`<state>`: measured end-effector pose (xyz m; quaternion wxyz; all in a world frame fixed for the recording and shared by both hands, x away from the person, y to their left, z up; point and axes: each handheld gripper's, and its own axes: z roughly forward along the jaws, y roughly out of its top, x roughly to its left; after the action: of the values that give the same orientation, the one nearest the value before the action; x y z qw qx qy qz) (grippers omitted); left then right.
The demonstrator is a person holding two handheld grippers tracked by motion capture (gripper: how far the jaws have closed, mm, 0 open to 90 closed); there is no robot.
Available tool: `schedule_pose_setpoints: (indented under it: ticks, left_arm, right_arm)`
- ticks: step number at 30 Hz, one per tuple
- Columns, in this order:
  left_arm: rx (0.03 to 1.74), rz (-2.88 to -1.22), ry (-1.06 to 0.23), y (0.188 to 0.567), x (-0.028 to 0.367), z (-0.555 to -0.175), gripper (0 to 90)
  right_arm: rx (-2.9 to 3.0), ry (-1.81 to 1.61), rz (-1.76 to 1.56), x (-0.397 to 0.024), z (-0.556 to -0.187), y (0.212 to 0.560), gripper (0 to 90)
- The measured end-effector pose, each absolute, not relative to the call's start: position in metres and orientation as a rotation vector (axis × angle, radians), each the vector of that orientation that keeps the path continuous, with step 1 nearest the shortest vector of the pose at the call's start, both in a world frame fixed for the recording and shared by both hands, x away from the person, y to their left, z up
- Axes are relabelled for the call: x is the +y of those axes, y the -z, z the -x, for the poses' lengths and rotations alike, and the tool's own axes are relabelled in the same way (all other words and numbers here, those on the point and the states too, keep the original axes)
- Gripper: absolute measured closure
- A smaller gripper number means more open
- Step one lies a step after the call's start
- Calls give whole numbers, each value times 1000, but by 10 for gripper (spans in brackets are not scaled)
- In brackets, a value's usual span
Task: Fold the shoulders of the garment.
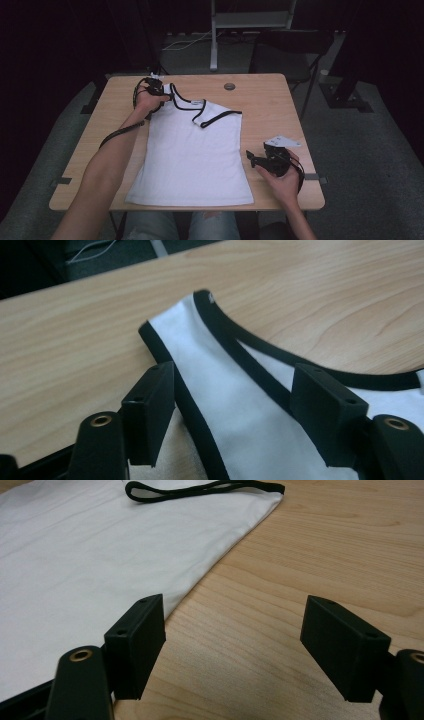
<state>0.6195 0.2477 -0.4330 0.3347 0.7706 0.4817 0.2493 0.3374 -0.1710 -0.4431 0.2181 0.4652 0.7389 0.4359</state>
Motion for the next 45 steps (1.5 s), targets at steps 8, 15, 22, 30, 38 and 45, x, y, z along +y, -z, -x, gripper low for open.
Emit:
schedule_pose_setpoints:
  ticks: [8, 15, 22, 30, 38, 45]
  left_arm:
    - [1256, -1997, -593, 438, 251, -621, 410]
    - [1223, -2056, -542, 432, 244, -621, 671]
    - [1207, -2073, -505, 431, 236, -620, 817]
    - [1174, -2042, -503, 425, 234, -611, 844]
    - [1119, -2022, -536, 406, 233, -595, 849]
    - [1068, -2004, -574, 398, 232, -577, 850]
  right_arm:
    - [2049, -1205, -1284, -171, -336, 443, 254]
    - [2054, -1205, -1285, -171, -337, 443, 254]
    - [2053, -1212, -1283, -171, -337, 443, 254]
    - [2047, -1220, -1282, -172, -335, 443, 254]
    - [2045, -1226, -1289, -173, -335, 443, 253]
    - [2044, -1223, -1286, -173, -335, 443, 253]
